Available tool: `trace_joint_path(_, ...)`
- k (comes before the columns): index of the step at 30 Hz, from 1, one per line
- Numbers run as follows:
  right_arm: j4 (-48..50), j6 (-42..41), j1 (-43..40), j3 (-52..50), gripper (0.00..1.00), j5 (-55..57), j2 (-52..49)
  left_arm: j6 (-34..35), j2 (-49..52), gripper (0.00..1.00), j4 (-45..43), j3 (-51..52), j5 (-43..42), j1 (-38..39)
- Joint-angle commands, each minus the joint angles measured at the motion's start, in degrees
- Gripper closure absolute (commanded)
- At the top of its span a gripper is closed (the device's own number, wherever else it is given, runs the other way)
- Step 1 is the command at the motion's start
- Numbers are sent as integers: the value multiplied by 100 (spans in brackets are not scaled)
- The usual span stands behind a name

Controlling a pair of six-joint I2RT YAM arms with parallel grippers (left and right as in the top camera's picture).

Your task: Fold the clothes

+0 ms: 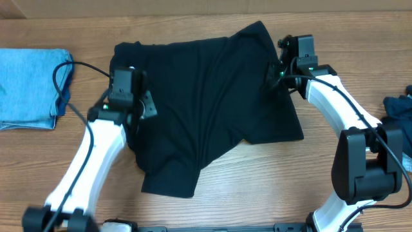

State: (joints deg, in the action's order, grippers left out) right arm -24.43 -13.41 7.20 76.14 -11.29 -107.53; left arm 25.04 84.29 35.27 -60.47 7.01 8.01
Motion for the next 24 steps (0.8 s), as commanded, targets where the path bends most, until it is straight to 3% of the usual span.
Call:
trace_joint_path(1,457,391,-17,144,96,-507,0,-76,778,68,-551,-15,-686,-240)
trace_joint_path(3,721,494,-13,144,96,-562,-26,-76,1043,73,-807,-15,-688,-238)
trace_joint_path(7,1362,494,-13,144,96,-557,-315,-55,1480,75,-1303,-15,-682,-232)
trace_joint_path(14,2253,422,-13,144,95,-1095,-1185,-57,1668,69,-1685,-15,-549,-240)
trace_joint_path(24,2533,313,-9,144,94,-892,-1775,-33,1668,67,-1705,-15,-599,-236)
